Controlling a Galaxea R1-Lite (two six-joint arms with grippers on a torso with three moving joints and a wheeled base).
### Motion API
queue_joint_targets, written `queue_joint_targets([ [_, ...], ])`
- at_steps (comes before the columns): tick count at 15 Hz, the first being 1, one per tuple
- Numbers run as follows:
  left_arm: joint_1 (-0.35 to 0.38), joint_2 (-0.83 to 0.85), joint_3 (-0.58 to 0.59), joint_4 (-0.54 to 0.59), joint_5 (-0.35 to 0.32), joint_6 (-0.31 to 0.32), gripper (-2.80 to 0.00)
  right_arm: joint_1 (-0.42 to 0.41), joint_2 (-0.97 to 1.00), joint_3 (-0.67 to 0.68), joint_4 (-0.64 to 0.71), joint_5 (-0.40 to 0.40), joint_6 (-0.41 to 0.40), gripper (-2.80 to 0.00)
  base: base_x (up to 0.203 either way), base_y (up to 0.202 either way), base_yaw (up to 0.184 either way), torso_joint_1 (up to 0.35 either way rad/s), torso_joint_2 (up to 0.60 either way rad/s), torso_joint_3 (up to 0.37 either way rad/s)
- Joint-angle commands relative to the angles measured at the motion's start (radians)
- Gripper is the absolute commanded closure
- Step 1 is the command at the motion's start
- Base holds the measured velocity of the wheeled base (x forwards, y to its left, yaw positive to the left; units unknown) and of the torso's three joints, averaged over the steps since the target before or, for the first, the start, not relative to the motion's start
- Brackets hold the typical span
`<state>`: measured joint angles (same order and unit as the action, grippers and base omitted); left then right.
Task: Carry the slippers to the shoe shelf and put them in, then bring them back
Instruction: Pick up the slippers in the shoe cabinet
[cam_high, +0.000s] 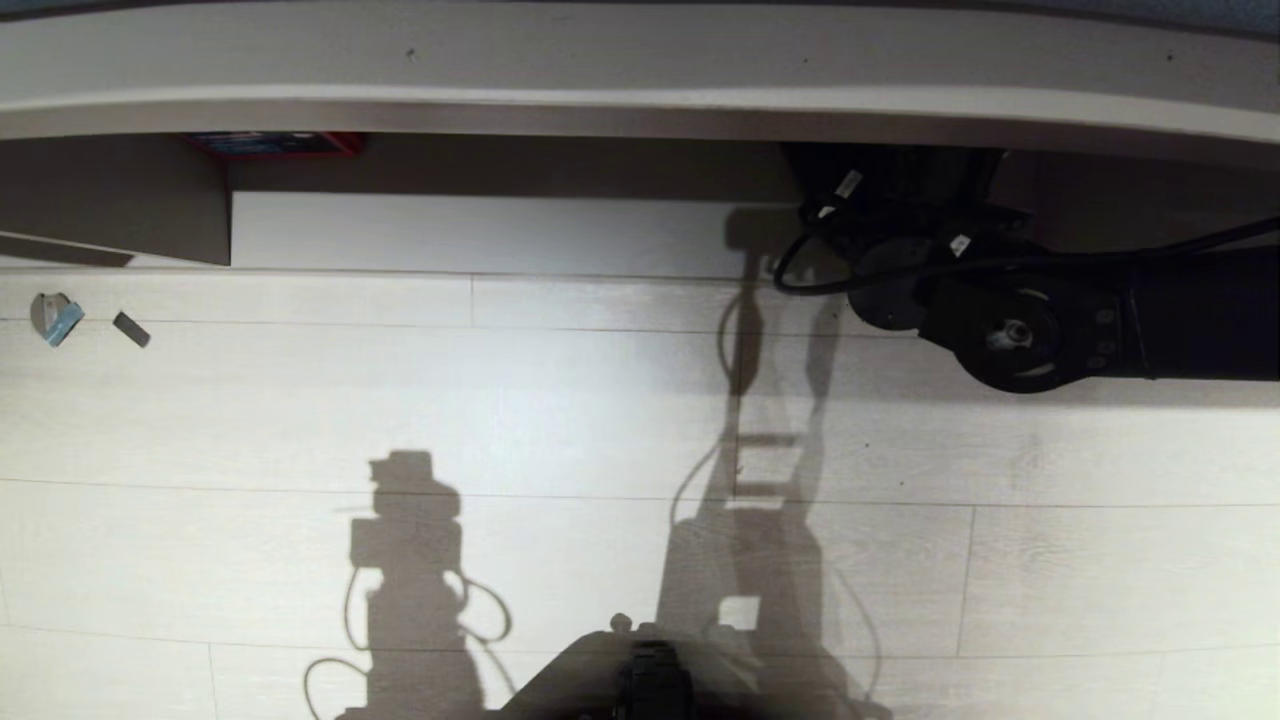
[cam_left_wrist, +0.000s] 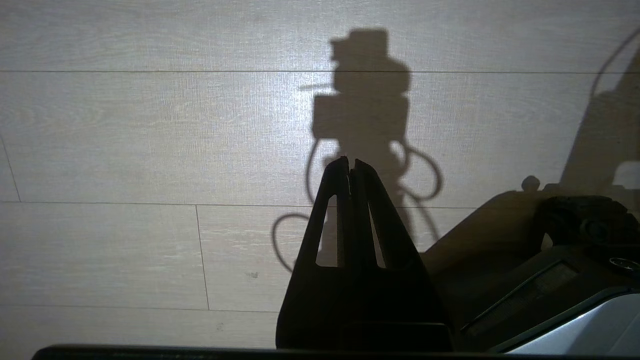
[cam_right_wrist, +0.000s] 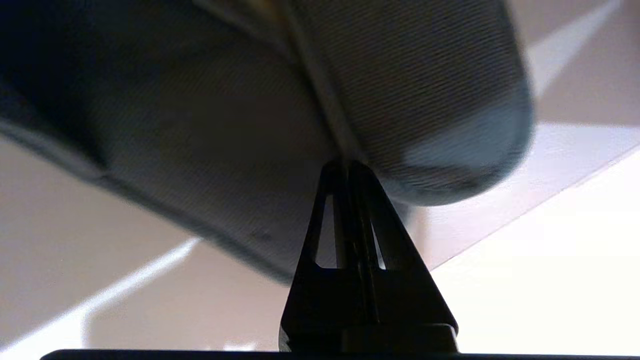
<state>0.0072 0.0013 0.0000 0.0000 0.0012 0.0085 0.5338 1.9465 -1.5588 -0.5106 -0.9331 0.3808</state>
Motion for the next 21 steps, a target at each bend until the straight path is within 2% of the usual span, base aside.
queue_joint_targets([
  [1, 0.000, 0.000, 0.000, 0.000, 0.000, -0.001, 0.00, 0.000, -0.020, 0.012, -0.001, -0.019, -0.009, 0.00, 0.000, 0.000, 0.000, 0.000, 0.00, 0.000],
  [3, 0.000, 0.000, 0.000, 0.000, 0.000, -0.001, 0.00, -0.010, -0.025, 0.035, 0.013, -0.054, -0.040, 0.00, 0.000, 0.000, 0.000, 0.000, 0.00, 0.000],
  [7, 0.000, 0.000, 0.000, 0.000, 0.000, -0.001, 0.00, -0.036, -0.027, 0.040, 0.068, -0.075, -0.043, 0.00, 0.000, 0.000, 0.000, 0.000, 0.00, 0.000],
  [15, 0.000, 0.000, 0.000, 0.000, 0.000, -0.004, 0.00, -0.060, -0.087, 0.030, 0.060, -0.064, -0.043, 0.00, 0.000, 0.000, 0.000, 0.000, 0.00, 0.000],
  [17, 0.000, 0.000, 0.000, 0.000, 0.000, -0.004, 0.00, -0.076, -0.041, 0.012, 0.026, -0.054, -0.035, 0.00, 0.000, 0.000, 0.000, 0.000, 0.00, 0.000],
  [19, 0.000, 0.000, 0.000, 0.000, 0.000, -0.004, 0.00, -0.104, 0.018, -0.006, -0.109, -0.028, -0.059, 0.00, 0.000, 0.000, 0.000, 0.000, 0.00, 0.000],
  [21, 0.000, 0.000, 0.000, 0.000, 0.000, -0.004, 0.00, -0.120, 0.028, -0.004, -0.136, 0.005, -0.074, 0.00, 0.000, 0.000, 0.000, 0.000, 0.00, 0.000],
])
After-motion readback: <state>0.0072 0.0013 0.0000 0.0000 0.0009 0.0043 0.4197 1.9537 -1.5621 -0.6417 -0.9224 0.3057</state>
